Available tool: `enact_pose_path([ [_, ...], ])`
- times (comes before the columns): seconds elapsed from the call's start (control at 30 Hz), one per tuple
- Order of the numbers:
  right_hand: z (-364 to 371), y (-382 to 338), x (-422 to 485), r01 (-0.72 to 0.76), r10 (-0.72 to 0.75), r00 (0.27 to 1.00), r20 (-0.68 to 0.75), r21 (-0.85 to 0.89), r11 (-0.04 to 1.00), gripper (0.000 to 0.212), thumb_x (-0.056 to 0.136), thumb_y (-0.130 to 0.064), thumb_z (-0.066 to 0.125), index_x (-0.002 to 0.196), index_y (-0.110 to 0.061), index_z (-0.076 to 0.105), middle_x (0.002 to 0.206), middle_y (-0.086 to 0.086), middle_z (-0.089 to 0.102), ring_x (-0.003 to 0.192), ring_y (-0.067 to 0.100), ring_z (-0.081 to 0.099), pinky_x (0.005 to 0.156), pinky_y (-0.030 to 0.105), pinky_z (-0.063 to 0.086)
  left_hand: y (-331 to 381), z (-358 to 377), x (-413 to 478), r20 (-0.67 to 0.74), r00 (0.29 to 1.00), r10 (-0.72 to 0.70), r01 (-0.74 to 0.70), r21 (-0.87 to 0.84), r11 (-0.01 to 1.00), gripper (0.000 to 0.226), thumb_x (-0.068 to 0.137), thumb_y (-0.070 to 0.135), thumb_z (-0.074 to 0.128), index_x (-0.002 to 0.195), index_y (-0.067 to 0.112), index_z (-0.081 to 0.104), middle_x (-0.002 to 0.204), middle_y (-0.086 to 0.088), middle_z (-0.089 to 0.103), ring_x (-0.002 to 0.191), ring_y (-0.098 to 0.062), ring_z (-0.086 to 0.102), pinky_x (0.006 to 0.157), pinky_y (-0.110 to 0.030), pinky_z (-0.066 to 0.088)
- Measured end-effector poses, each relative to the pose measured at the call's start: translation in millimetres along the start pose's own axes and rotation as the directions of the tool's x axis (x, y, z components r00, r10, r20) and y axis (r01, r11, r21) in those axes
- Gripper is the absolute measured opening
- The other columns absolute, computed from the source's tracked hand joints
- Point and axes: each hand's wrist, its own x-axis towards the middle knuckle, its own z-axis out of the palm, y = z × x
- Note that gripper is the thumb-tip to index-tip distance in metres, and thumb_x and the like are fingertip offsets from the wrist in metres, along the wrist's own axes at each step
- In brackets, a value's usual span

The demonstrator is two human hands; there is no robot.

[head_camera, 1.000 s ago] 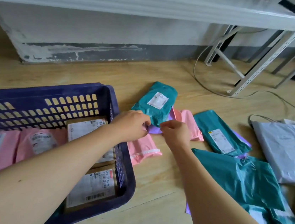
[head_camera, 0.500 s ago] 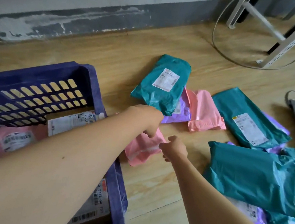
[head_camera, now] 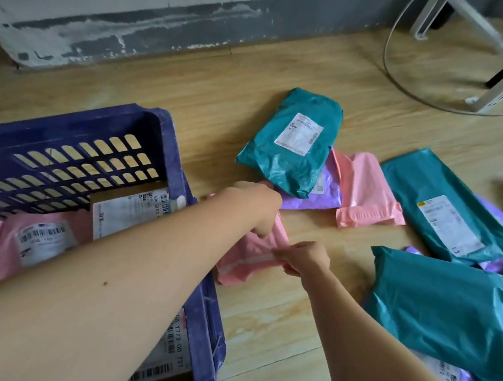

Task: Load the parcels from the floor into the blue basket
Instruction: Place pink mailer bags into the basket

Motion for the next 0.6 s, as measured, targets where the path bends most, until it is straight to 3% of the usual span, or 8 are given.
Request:
enact_pose_path([
  [0.1, -14, -10, -13, 0.031, -0.032, 0.999, 0.027, 0.05, 0.998, 0.027, 0.073, -0.011, 0.079, 0.057, -0.007, 0.057, 0.056, 0.009, 0.058, 0.048, 0.018, 0.053, 0.076, 0.037, 0.058, 3, -4, -12, -0.098, 0.995, 0.022, -0.024, -0.021, 0.999, 0.038, 0.082, 0.014, 0.054, 0.12, 0.02, 0.055, 0.113, 0.0, 0.059, 0.099, -0.022, 0.057, 0.068, -0.029, 0.04],
  [0.17, -26, -18, -25, 0.072, -0.071, 0.997, 0.026, -0.03, 0.997, 0.03, 0.076, -0.013, 0.076, 0.054, -0.008, 0.055, 0.055, 0.008, 0.056, 0.047, 0.018, 0.051, 0.074, 0.035, 0.056, 5, -10, -27, -0.204, 0.978, 0.048, -0.055, -0.026, 0.998, 0.037, 0.084, 0.012, 0.051, 0.119, 0.02, 0.056, 0.117, -0.001, 0.059, 0.105, -0.024, 0.057, 0.071, -0.029, 0.039],
  [0.3, -54, -42, -62, 0.14, -0.16, 0.985, -0.057, -0.259, 0.956, 0.032, 0.08, -0.016, 0.062, 0.051, -0.01, 0.05, 0.048, 0.004, 0.05, 0.041, 0.016, 0.044, 0.051, 0.027, 0.044, 5, -24, -66, -0.355, 0.934, 0.045, -0.077, -0.078, 0.994, 0.03, 0.087, 0.017, 0.051, 0.117, 0.021, 0.057, 0.121, -0.003, 0.055, 0.112, -0.025, 0.053, 0.076, -0.029, 0.037],
  [0.37, -67, -56, -85, 0.173, -0.218, 0.969, -0.116, -0.314, 0.934, 0.029, 0.079, -0.018, 0.061, 0.054, -0.01, 0.05, 0.048, 0.003, 0.049, 0.041, 0.015, 0.043, 0.048, 0.025, 0.039, 4, -29, -86, -0.396, 0.917, 0.048, -0.091, -0.092, 0.992, 0.032, 0.088, 0.021, 0.052, 0.12, 0.022, 0.055, 0.124, -0.003, 0.052, 0.115, -0.025, 0.051, 0.08, -0.029, 0.037],
  [0.5, -89, -82, -134, 0.261, -0.365, 0.909, -0.201, -0.408, 0.875, 0.017, 0.081, -0.025, 0.061, 0.075, -0.011, 0.053, 0.07, 0.005, 0.056, 0.065, 0.021, 0.054, 0.058, 0.026, 0.041, 5, -35, -126, -0.435, 0.899, 0.052, -0.122, -0.135, 0.983, 0.039, 0.092, 0.036, 0.049, 0.128, 0.022, 0.049, 0.13, -0.004, 0.048, 0.122, -0.025, 0.046, 0.093, -0.034, 0.039],
  [0.6, -102, -101, -171, 0.263, -0.387, 0.874, -0.293, -0.383, 0.885, 0.018, 0.078, -0.029, 0.055, 0.079, -0.012, 0.058, 0.085, 0.009, 0.065, 0.081, 0.027, 0.062, 0.07, 0.028, 0.046, 6, -36, -155, -0.457, 0.889, 0.033, -0.111, -0.146, 0.983, 0.045, 0.092, 0.045, 0.046, 0.131, 0.021, 0.046, 0.131, -0.006, 0.047, 0.123, -0.026, 0.045, 0.092, -0.035, 0.04],
])
